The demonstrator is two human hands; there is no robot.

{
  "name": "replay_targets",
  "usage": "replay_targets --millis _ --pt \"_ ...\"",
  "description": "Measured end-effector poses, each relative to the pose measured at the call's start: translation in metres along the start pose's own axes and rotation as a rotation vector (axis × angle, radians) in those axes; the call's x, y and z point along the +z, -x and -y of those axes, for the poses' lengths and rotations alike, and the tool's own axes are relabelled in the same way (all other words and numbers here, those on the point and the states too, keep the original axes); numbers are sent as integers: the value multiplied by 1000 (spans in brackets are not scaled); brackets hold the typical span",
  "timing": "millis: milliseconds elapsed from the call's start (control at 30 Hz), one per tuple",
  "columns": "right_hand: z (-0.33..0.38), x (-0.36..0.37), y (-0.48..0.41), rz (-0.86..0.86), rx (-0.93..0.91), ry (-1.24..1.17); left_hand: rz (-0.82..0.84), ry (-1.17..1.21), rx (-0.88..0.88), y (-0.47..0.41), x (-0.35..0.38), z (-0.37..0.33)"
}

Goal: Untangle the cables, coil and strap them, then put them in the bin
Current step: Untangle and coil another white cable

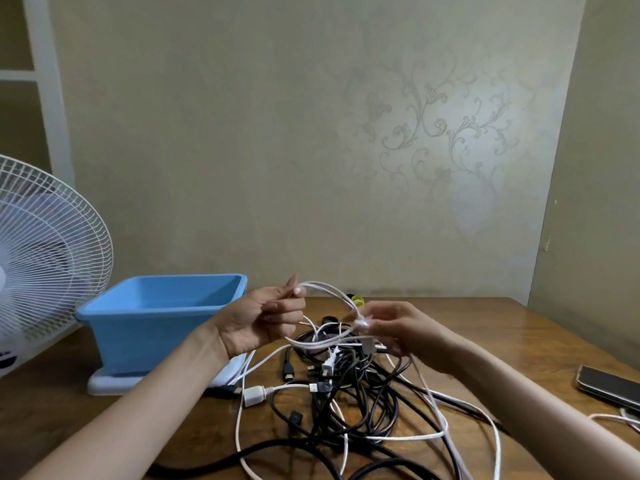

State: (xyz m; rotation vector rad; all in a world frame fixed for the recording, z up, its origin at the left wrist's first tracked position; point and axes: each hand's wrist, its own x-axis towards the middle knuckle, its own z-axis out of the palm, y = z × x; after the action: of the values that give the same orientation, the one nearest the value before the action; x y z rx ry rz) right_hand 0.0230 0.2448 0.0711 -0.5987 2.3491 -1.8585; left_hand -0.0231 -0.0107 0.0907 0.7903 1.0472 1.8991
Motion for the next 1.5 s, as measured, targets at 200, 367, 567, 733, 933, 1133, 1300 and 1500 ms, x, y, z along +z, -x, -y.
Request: replay_targets --millis 200,367,567,733,933,1133,1300,1500 --pt "-17 -67 21 99 268 -67 72 140 112 14 -33 -27" --pt "-18 -98 45 -5 500 -5 -294 -192 141 30 -24 -44" --pt "26 -59 5 -243 479 -558 -535 -444 -53 -4 7 -38" --pt "66 6 -21 -363 180 -780 -583 -429 -181 -31 25 -27" --pt "62 75 -23 -357 -138 53 -572 -485 -170 -50 42 -18" --pt "42 90 -4 -254 -408 453 -639 -519 -131 -36 41 -28" --pt "19 89 10 -224 -618 744 -521 -411 -172 -34 41 -29" --pt "10 105 18 -151 -694 853 -451 -356 -145 -38 43 -31"
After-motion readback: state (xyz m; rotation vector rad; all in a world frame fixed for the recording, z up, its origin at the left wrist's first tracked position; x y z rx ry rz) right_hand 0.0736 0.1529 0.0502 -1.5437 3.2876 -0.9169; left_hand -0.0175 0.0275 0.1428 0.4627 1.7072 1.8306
